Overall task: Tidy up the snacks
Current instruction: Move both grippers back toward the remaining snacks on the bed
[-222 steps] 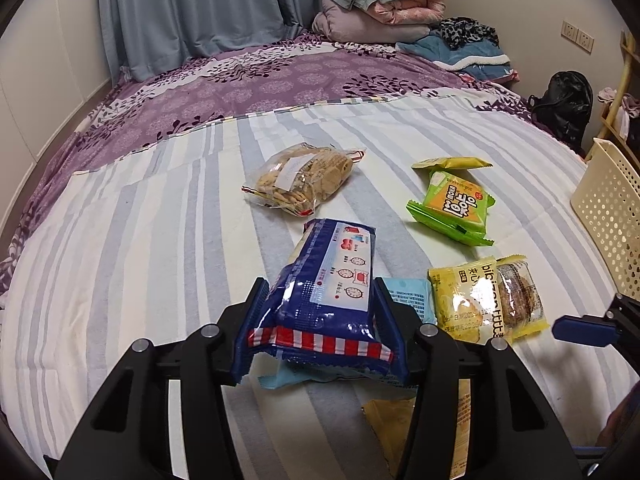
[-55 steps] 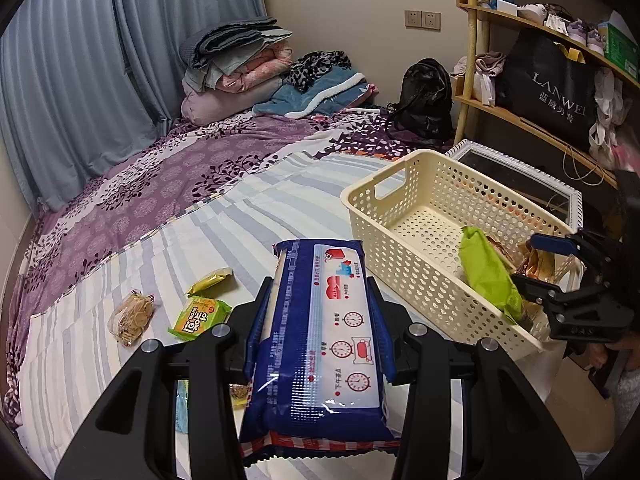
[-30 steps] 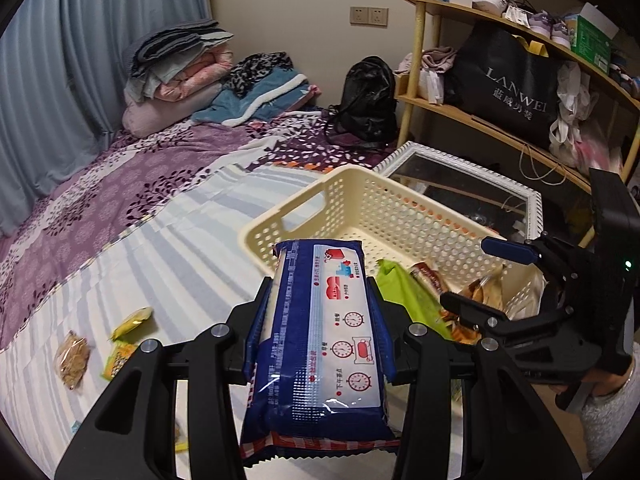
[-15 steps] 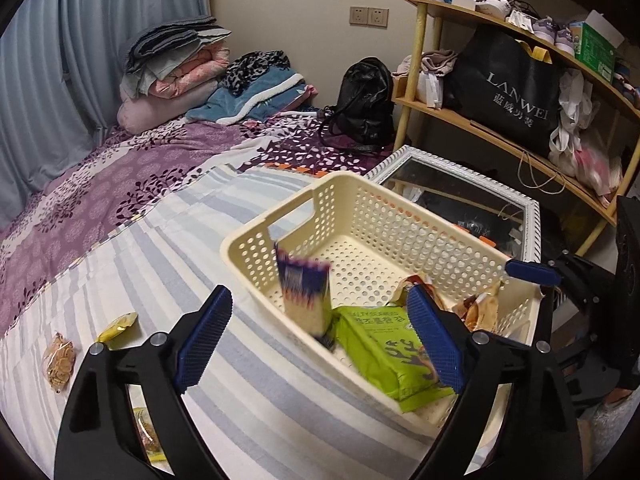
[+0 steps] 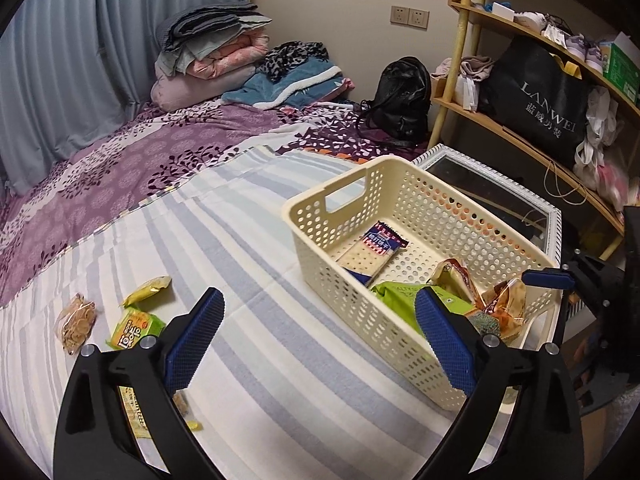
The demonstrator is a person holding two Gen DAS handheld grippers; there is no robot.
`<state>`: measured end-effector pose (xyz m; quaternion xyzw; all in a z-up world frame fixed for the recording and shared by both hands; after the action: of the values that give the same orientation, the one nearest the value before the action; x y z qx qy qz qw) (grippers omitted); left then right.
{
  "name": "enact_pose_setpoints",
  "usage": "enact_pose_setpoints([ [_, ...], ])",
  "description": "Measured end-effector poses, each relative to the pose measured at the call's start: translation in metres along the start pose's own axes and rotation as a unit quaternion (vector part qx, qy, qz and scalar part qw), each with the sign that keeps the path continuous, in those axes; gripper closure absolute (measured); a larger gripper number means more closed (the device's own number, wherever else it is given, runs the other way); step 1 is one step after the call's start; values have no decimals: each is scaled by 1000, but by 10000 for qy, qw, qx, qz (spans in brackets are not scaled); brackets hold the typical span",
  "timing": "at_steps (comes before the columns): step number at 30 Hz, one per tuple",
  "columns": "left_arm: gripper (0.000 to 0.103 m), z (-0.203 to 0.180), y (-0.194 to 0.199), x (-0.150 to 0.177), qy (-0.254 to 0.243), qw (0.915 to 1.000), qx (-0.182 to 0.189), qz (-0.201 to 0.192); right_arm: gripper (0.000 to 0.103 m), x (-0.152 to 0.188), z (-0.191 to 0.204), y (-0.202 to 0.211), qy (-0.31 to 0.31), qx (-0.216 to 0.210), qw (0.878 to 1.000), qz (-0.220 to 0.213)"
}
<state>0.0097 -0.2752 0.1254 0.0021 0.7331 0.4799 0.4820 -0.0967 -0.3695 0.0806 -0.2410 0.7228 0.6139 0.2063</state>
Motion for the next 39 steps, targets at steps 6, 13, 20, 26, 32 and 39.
enact_pose_setpoints([
  [6, 6, 19, 13, 4, 168, 9998, -85, -90, 6, -20, -7, -10, 133, 620, 9979, 142],
  [13, 5, 38, 24, 11, 374, 9991, -141, -148, 6, -50, -45, -10, -660, 1236, 9899, -231],
  [20, 5, 56, 35, 21, 523, 9983, -179, -211, 6, -57, -93, -12, -1675, 1697, 9705, -368],
  [26, 5, 75, 37, 30, 791, 9964, -235, -186, 6, -57, -86, -10, -1677, 1321, 9760, -438],
  [32, 5, 85, 41, 38, 860, 9958, -267, -180, 6, -77, -78, -35, -1323, 1151, 9845, -59],
  [39, 5, 104, 48, 46, 1045, 9936, -366, -219, 6, -100, -102, -74, -1189, 1585, 9794, 395],
])
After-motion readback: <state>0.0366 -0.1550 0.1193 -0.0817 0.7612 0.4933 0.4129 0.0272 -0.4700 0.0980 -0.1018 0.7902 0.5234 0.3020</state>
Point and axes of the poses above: each gripper's, at about its wrist camera, not at the fingertips, and y roughly against the way its jaws point, z to its left, x to its underside, the point moved 5 cm from there along -y, roughly the way its jaws point, and after that the axes turned 2 degrees about y, right-handed, at the moved point
